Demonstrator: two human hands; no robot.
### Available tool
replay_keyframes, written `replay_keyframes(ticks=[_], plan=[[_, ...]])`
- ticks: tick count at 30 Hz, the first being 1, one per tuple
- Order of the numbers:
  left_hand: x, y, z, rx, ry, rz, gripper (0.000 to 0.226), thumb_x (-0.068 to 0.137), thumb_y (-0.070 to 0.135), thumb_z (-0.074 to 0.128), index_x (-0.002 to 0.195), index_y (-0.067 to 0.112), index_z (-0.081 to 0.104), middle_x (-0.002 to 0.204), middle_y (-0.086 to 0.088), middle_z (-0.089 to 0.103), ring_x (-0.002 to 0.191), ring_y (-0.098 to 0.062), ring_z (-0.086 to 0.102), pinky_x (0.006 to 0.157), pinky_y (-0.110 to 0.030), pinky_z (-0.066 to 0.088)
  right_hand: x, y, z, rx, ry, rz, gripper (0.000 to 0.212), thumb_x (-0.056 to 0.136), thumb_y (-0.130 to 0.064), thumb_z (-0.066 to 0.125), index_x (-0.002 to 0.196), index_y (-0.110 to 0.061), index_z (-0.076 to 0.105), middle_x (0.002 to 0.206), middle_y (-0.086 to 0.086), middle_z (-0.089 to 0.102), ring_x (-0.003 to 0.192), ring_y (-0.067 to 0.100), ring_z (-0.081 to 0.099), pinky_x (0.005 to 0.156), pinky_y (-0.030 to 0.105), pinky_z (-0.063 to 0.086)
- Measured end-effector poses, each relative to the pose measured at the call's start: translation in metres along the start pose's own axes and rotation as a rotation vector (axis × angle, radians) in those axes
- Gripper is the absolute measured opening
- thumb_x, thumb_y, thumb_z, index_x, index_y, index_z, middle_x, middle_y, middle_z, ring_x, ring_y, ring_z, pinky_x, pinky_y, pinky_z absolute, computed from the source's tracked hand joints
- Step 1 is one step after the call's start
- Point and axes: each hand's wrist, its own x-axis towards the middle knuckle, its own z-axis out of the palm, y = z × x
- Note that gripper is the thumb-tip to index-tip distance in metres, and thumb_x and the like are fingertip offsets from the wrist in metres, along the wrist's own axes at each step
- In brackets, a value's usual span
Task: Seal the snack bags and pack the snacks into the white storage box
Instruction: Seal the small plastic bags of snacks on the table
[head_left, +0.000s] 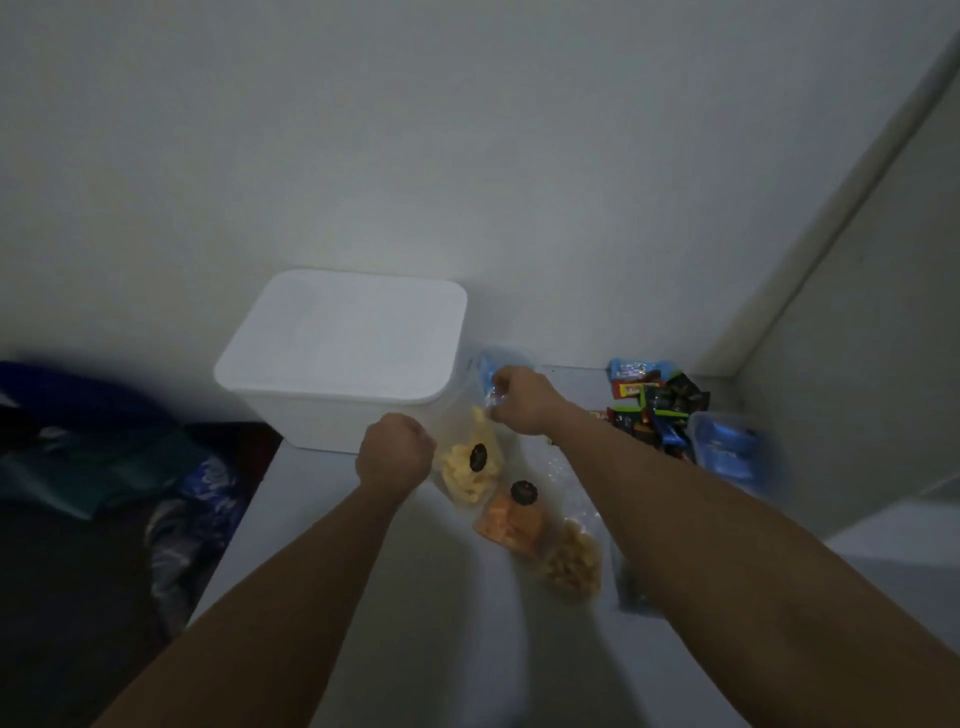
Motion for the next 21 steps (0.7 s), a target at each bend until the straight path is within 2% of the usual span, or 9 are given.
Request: replay_keyframes(ticks=[2, 3, 6, 8, 10, 13, 18, 21], plan=[[0.005, -0.003, -0.002, -0.002, -0.003, 0.035, 0.010, 0.083, 0.021, 0.066, 0.079, 0.016, 0.074, 0.087, -0.006, 0.074, 0.083, -0.025, 0.068, 0.075, -0.029, 0.052, 0.014, -0.002, 0.002, 0.023, -0.020, -0.028, 0.067, 0.086, -0.018, 0.064, 0.143, -0.005, 0.034, 0.144, 0.014, 0.043, 0.129, 0.029, 0.045, 0.103, 0.032, 0.038], [0.007, -0.005, -0.005, -0.005, -0.005, 0.049, 0.010, 0.083, 0.019, 0.066, 0.079, 0.015, 0.074, 0.086, -0.005, 0.074, 0.083, -0.024, 0.068, 0.075, -0.029, 0.051, 0.018, -0.002, 0.003, 0.042, -0.020, -0.035, 0.066, 0.086, -0.014, 0.064, 0.143, -0.004, 0.033, 0.143, 0.015, 0.043, 0.128, 0.029, 0.046, 0.101, 0.031, 0.039], [0.015, -0.012, -0.014, -0.058, 0.020, 0.059, 0.009, 0.082, 0.011, 0.066, 0.078, 0.009, 0.074, 0.080, -0.006, 0.072, 0.078, -0.022, 0.066, 0.073, -0.026, 0.050, 0.022, 0.000, 0.006, 0.155, 0.042, -0.031, 0.039, 0.086, -0.002, 0.059, 0.125, -0.001, 0.055, 0.121, 0.021, 0.060, 0.097, 0.025, 0.059, 0.083, 0.031, 0.049], [0.017, -0.020, -0.020, -0.135, 0.077, 0.027, 0.006, 0.080, 0.007, 0.068, 0.077, 0.007, 0.073, 0.075, -0.006, 0.068, 0.075, -0.022, 0.064, 0.072, -0.026, 0.049, 0.018, 0.003, 0.009, 0.192, 0.101, -0.033, 0.023, 0.087, 0.002, 0.056, 0.106, 0.001, 0.067, 0.103, 0.022, 0.069, 0.082, 0.022, 0.062, 0.083, 0.032, 0.054], [0.017, -0.029, -0.023, -0.233, 0.133, 0.010, 0.003, 0.076, 0.005, 0.070, 0.078, 0.006, 0.073, 0.072, -0.005, 0.067, 0.073, -0.023, 0.065, 0.072, -0.027, 0.051, 0.009, 0.007, 0.014, 0.225, 0.121, -0.049, 0.018, 0.086, 0.001, 0.060, 0.100, 0.001, 0.071, 0.096, 0.020, 0.072, 0.081, 0.027, 0.068, 0.087, 0.036, 0.056], [0.011, -0.037, -0.023, -0.401, 0.167, -0.015, 0.009, 0.075, 0.002, 0.070, 0.082, 0.005, 0.074, 0.076, -0.010, 0.071, 0.076, -0.027, 0.069, 0.077, -0.036, 0.058, -0.005, 0.011, 0.027, 0.270, 0.166, -0.075, 0.017, 0.085, -0.002, 0.064, 0.100, -0.002, 0.073, 0.098, 0.016, 0.073, 0.086, 0.026, 0.070, 0.089, 0.038, 0.056], [0.007, -0.043, -0.026, -0.619, 0.142, -0.046, 0.020, 0.082, 0.002, 0.066, 0.100, 0.001, 0.073, 0.092, -0.016, 0.074, 0.087, -0.026, 0.070, 0.092, -0.041, 0.055, -0.027, 0.003, 0.043, 0.324, 0.330, -0.038, 0.018, 0.087, -0.001, 0.061, 0.100, -0.003, 0.073, 0.089, 0.016, 0.075, 0.077, 0.024, 0.072, 0.085, 0.041, 0.058], [0.006, -0.045, -0.033, -0.657, 0.123, -0.005, 0.026, 0.086, 0.007, 0.065, 0.111, 0.001, 0.069, 0.101, -0.019, 0.073, 0.096, -0.028, 0.068, 0.097, -0.043, 0.051, -0.039, -0.009, 0.048, 0.284, 0.387, -0.041, 0.020, 0.088, -0.002, 0.061, 0.104, -0.004, 0.072, 0.091, 0.013, 0.075, 0.077, 0.018, 0.071, 0.085, 0.036, 0.058]])
